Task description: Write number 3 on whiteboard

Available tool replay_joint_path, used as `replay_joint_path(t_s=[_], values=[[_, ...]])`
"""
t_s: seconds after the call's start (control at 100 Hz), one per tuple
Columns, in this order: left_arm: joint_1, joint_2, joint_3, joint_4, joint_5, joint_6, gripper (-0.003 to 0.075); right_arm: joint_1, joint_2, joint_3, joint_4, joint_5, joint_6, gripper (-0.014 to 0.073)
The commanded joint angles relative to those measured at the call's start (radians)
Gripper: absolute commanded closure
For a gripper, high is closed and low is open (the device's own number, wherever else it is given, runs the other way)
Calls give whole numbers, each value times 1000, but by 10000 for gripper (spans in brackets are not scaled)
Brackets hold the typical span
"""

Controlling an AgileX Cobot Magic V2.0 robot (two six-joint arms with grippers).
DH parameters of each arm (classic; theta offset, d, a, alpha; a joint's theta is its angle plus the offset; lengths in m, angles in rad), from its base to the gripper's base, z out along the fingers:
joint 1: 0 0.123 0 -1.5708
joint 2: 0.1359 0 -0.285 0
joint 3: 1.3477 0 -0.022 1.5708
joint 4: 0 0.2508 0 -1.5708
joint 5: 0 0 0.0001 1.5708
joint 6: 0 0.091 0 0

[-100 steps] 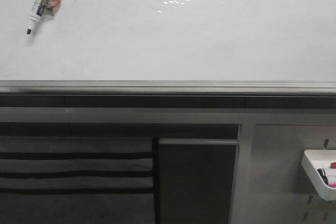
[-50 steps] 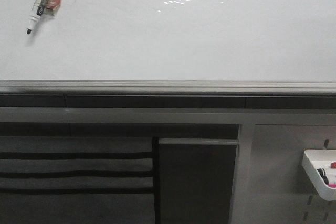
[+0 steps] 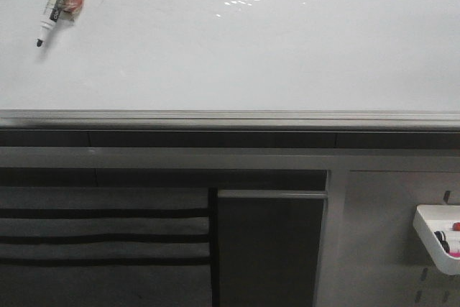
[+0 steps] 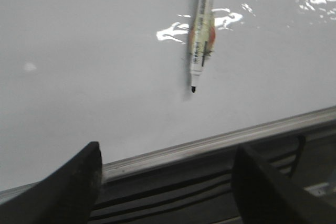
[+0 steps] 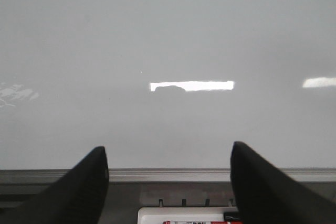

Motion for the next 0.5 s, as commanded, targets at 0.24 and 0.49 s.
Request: replay_joint_path(t_s=[0.24, 0.49], values=[[-71, 367, -162, -9, -220, 7, 238, -6, 40, -37, -2, -71, -3, 148], [-80, 582, -283, -9, -254, 7, 238, -6, 40, -37, -2, -71, -3, 148]])
